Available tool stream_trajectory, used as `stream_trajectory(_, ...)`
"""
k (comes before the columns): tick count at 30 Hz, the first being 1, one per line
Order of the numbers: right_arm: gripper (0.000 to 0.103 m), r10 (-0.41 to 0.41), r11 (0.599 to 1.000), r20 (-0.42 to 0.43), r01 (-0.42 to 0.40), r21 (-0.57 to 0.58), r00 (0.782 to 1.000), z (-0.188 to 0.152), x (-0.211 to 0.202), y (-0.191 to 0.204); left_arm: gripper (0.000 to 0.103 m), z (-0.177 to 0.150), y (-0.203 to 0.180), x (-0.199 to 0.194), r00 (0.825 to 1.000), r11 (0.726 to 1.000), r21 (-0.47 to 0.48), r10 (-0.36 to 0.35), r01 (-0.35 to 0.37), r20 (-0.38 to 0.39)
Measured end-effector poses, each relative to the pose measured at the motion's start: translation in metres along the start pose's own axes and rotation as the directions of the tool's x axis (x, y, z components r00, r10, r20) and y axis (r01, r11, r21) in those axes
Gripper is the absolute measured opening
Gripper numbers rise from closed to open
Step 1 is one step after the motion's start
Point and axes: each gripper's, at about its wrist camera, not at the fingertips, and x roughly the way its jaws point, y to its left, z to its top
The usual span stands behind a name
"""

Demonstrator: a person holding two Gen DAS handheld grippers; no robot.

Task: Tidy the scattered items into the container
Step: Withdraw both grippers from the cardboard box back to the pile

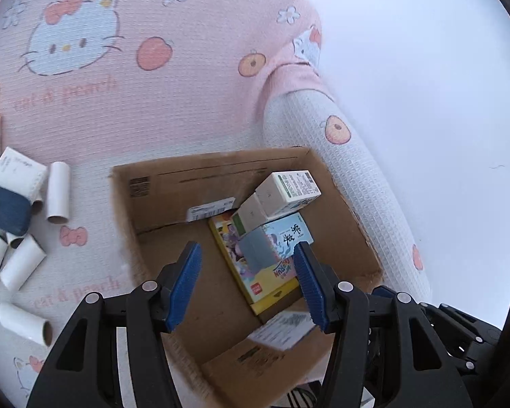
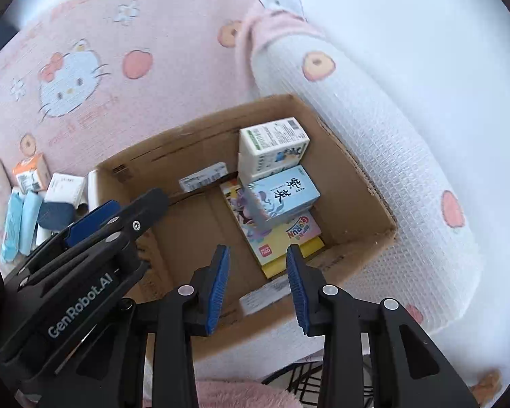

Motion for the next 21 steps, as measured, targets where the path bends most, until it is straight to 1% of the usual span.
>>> stream_trajectory(1,0.032,-0.011,1.000,0.018,0.011,-0.015,1.000,-0.004,-0.007,0.009,0.060,-0.003,0.003,0.001,1.000,1.000,-0.003,-0.007,0.007,0.006)
stream_trajectory(2,0.032,-0.014,1.000,0.031,0.015,-0.024,0.999,-0.007,0.003,0.016,0.060,-0.007,0.008,0.003,1.000,1.000,-0.005,-0.012,0.012,0.014)
stream_trajectory(3,0.032,-0.020,0.999,0.047,0.022,-0.037,0.999,-0.010,-0.002,0.025,0.060,-0.009,0.013,-0.001,1.000,1.000,-0.007,-0.017,0.017,0.025)
stream_trajectory(5,0.032,-0.035,0.998,0.080,0.039,-0.051,0.996,-0.018,0.002,0.044,0.060,-0.010,0.025,-0.022,0.999,1.000,-0.005,-0.013,0.013,0.040)
stream_trajectory(7,0.032,-0.048,0.996,0.124,0.056,-0.066,0.991,-0.029,-0.001,0.061,0.060,-0.012,0.036,-0.042,0.998,1.000,0.016,0.001,-0.002,0.056)
stream_trajectory(8,0.032,-0.051,0.995,0.140,0.062,-0.072,0.989,-0.036,0.002,0.070,0.060,-0.015,0.043,-0.050,0.997,0.999,0.031,0.005,-0.008,0.074)
stream_trajectory(10,0.032,-0.051,0.995,0.186,0.066,-0.074,0.981,-0.050,-0.005,0.086,0.060,-0.026,0.055,-0.066,0.994,0.998,0.066,0.015,-0.022,0.112)
stream_trajectory(12,0.032,-0.038,0.996,0.234,0.057,-0.075,0.971,-0.065,-0.009,0.102,0.061,-0.038,0.071,-0.083,0.989,0.993,0.104,0.033,-0.048,0.142)
stream_trajectory(13,0.032,-0.021,0.996,0.244,0.041,-0.078,0.970,-0.073,-0.008,0.112,0.061,-0.045,0.080,-0.092,0.987,0.991,0.119,0.041,-0.060,0.154)
stream_trajectory(16,0.032,0.030,0.994,0.249,-0.002,-0.112,0.968,-0.091,-0.006,0.136,0.061,-0.057,0.106,-0.112,0.984,0.986,0.147,0.049,-0.074,0.168)
stream_trajectory(18,0.033,0.036,0.991,0.260,0.000,-0.135,0.965,-0.103,-0.006,0.152,0.061,-0.064,0.121,-0.125,0.983,0.984,0.156,0.064,-0.092,0.172)
stream_trajectory(20,0.033,0.055,0.988,0.280,-0.012,-0.153,0.958,-0.113,-0.009,0.164,0.061,-0.074,0.138,-0.142,0.980,0.978,0.180,0.076,-0.109,0.182)
stream_trajectory(21,0.033,0.085,0.986,0.291,-0.039,-0.160,0.953,-0.120,-0.013,0.172,0.061,-0.081,0.147,-0.151,0.977,0.970,0.205,0.091,-0.130,0.191)
